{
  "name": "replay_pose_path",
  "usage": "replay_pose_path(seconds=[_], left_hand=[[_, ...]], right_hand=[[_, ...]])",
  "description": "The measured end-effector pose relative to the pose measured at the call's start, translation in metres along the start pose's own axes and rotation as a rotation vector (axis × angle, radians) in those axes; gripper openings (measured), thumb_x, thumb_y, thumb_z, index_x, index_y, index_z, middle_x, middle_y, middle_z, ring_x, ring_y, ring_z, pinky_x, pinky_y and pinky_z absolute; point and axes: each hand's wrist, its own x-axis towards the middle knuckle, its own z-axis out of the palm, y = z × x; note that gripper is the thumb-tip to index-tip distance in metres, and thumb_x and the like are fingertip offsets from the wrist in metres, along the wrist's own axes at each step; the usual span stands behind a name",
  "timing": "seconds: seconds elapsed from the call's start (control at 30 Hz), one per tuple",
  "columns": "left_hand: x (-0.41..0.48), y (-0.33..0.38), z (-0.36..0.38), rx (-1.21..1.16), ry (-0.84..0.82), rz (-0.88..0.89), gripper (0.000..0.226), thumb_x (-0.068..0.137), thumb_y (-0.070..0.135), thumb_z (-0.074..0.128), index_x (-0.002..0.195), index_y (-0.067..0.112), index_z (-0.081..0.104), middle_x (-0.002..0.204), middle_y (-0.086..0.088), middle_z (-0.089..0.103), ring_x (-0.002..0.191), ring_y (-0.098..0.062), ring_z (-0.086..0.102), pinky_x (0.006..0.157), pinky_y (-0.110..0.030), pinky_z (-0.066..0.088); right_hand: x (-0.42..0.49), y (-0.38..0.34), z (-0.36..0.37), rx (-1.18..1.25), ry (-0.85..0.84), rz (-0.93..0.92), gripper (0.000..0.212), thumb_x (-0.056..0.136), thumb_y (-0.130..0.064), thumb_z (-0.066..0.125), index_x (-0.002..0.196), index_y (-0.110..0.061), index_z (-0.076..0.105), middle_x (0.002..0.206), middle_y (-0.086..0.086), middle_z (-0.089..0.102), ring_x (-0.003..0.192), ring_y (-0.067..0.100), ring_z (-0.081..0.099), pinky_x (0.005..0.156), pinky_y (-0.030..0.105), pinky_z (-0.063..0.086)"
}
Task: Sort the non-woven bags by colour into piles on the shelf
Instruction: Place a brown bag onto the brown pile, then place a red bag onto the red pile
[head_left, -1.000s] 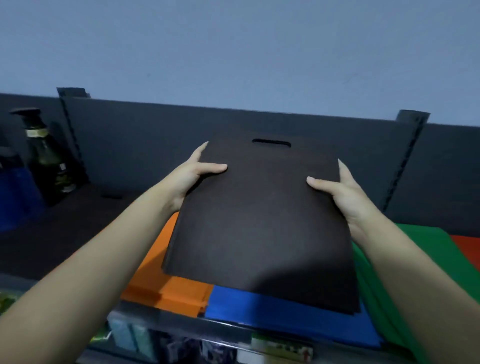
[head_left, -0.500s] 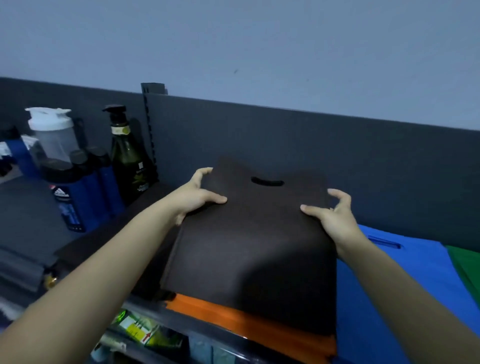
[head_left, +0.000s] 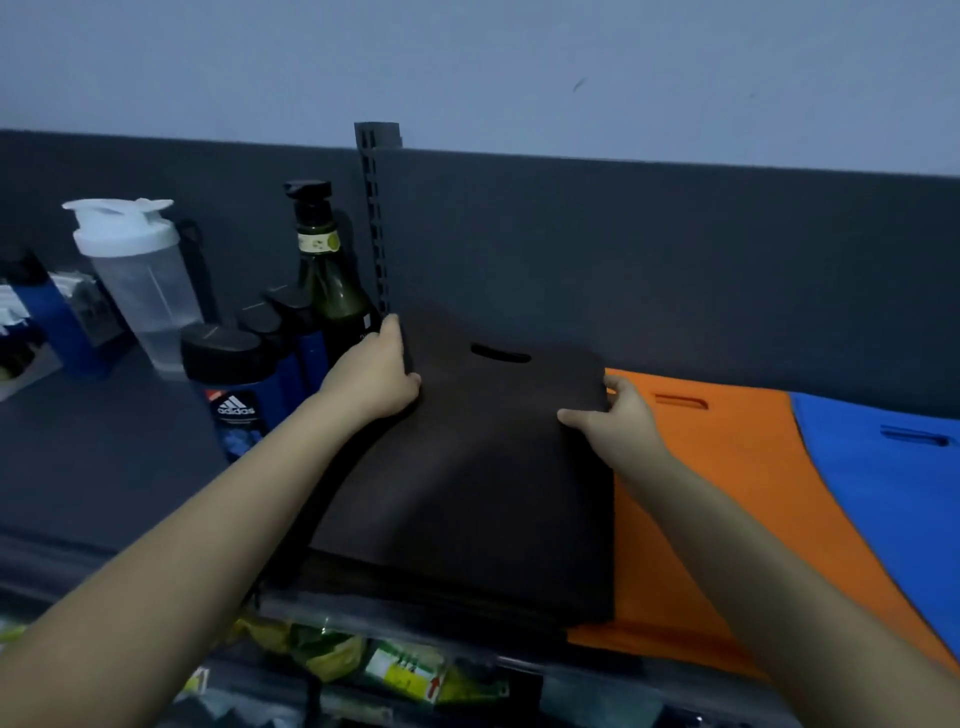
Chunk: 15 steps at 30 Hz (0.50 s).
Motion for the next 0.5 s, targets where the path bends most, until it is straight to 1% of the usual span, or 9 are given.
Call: replay_pose_path(seconds=[0.03,0.1,0.17,0.2,0.23,0.3,0.37,0.43,0.5], left_hand=[[0.001,-0.006,0.004,0.023,-0.01,0.0,0.078,0.093,0.026,0.059,0.151,0.014,0.008,0.14,-0.019,0.042,0.113,-0.031,0.052,0.092,-0.042,0.049],[0.001,-0.013,0.012,0.083,-0.028,0.001,0.086,0.093,0.026,0.058,0.153,0.012,-0.003,0.148,-0.022,0.03,0.119,-0.034,0.048,0.094,-0.042,0.048],[-0.002,-0.015,0.02,0.171,-0.045,0.006,0.092,0.093,0.029,0.059,0.153,0.012,-0.009,0.152,-0.021,0.023,0.126,-0.035,0.042,0.097,-0.043,0.045],[-0.003,-0.015,0.023,0.222,-0.058,0.012,0.096,0.092,0.034,0.06,0.153,0.012,-0.01,0.153,-0.02,0.022,0.131,-0.035,0.038,0.101,-0.043,0.042],[-0.004,-0.015,0.027,0.264,-0.079,0.02,0.099,0.09,0.04,0.061,0.153,0.012,-0.01,0.155,-0.019,0.019,0.135,-0.035,0.033,0.104,-0.044,0.038],[-0.007,-0.013,0.033,0.322,-0.137,0.046,0.102,0.088,0.052,0.06,0.153,0.012,-0.007,0.157,-0.017,0.015,0.14,-0.036,0.027,0.108,-0.046,0.032],[-0.007,-0.006,0.038,0.362,-0.166,0.091,0.097,0.087,0.058,0.056,0.153,0.011,0.002,0.156,-0.015,0.021,0.139,-0.035,0.029,0.108,-0.046,0.032],[-0.008,0.006,0.041,0.391,-0.152,0.136,0.09,0.088,0.062,0.05,0.152,0.011,0.012,0.152,-0.014,0.031,0.136,-0.033,0.034,0.106,-0.045,0.033],[-0.01,0.026,0.041,0.392,-0.134,0.171,0.088,0.089,0.065,0.045,0.152,0.011,0.015,0.152,-0.012,0.033,0.136,-0.032,0.034,0.107,-0.044,0.032]], right_hand=[[-0.003,-0.001,0.009,-0.057,0.008,-0.008,0.076,0.082,-0.016,0.074,0.146,-0.009,0.033,0.14,0.005,0.048,0.125,0.025,0.05,0.104,0.035,0.042],[-0.009,0.0,0.022,-0.175,0.016,-0.049,0.074,0.083,-0.02,0.072,0.146,-0.01,0.033,0.143,0.005,0.041,0.129,0.022,0.045,0.103,0.026,0.038],[-0.014,0.001,0.031,-0.319,0.004,-0.111,0.066,0.086,-0.02,0.07,0.142,-0.009,0.037,0.144,0.006,0.036,0.13,0.02,0.04,0.096,0.014,0.029],[-0.016,0.003,0.034,-0.398,-0.02,-0.139,0.06,0.087,-0.021,0.068,0.139,-0.009,0.041,0.145,0.008,0.034,0.133,0.021,0.037,0.094,0.013,0.027],[-0.017,0.006,0.037,-0.475,-0.061,-0.147,0.057,0.088,-0.023,0.067,0.137,-0.009,0.043,0.147,0.011,0.031,0.137,0.023,0.032,0.099,0.016,0.027],[-0.02,0.01,0.042,-0.606,-0.157,-0.129,0.057,0.091,-0.031,0.063,0.14,-0.011,0.041,0.156,0.015,0.018,0.147,0.026,0.014,0.112,0.028,0.023],[-0.023,0.011,0.041,-0.688,-0.19,-0.125,0.059,0.094,-0.037,0.057,0.144,-0.013,0.036,0.16,0.017,0.008,0.149,0.028,0.003,0.118,0.035,0.017],[-0.023,0.009,0.033,-0.737,-0.158,-0.144,0.059,0.097,-0.041,0.05,0.147,-0.014,0.033,0.161,0.015,0.007,0.149,0.029,0.001,0.12,0.038,0.011],[-0.023,0.006,0.015,-0.792,-0.105,-0.163,0.059,0.098,-0.043,0.047,0.147,-0.015,0.033,0.16,0.015,0.012,0.149,0.03,0.005,0.12,0.038,0.011]])
